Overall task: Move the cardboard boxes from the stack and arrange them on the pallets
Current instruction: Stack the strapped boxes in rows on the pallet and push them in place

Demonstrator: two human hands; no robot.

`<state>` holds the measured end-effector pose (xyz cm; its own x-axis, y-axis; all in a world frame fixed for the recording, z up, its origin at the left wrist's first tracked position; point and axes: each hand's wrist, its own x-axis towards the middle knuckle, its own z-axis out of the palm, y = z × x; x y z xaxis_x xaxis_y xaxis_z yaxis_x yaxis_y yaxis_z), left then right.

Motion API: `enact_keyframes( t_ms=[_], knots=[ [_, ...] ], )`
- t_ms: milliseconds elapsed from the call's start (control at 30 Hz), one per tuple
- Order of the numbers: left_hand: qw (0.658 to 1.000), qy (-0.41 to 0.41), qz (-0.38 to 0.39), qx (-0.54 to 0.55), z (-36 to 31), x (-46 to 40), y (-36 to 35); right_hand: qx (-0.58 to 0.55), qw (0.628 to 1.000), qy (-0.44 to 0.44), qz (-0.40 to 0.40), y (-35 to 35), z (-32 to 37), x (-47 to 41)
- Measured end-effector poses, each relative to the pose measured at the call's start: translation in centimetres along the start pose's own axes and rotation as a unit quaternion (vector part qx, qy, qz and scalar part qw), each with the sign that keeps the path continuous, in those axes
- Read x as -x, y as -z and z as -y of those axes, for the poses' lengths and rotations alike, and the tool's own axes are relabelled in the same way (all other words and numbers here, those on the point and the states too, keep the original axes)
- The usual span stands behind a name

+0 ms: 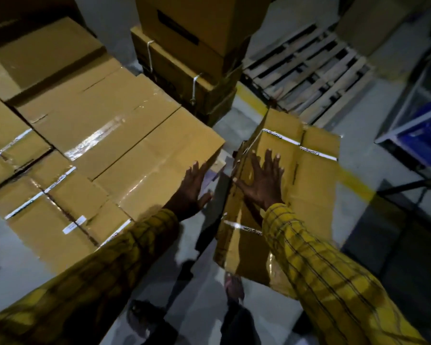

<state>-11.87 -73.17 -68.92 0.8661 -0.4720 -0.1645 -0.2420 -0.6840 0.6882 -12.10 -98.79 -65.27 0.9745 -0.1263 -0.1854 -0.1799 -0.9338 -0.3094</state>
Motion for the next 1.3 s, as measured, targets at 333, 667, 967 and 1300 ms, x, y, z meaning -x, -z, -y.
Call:
enact_keyframes(
  t_ms=[333, 667, 967, 1300],
  knots=[
    [0.994, 0.049, -0.008, 0.100, -13.0, -11.8, -10.4, 0.058, 0.993, -0.106, 0.015, 1.5, -16.5, -1.3],
    [0.945, 0.197, -0.013, 0.260, -11.2, -13.7, -13.2, -0.108, 0.976, -0.187, 0.002, 1.4, -23.1, 1.9],
    [0.936, 0.195, -0.060, 0.287, -10.1, -11.3, -8.3, -0.088, 0.984, -0.149, -0.048, 5.0, -18.0, 0.9],
    [0.936, 0.245, -0.214, 0.136, -6.7, -2.2, 6.7, -0.100, 0.991, -0.050, -0.069, 9.2, -0.3, -1.2]
  ],
)
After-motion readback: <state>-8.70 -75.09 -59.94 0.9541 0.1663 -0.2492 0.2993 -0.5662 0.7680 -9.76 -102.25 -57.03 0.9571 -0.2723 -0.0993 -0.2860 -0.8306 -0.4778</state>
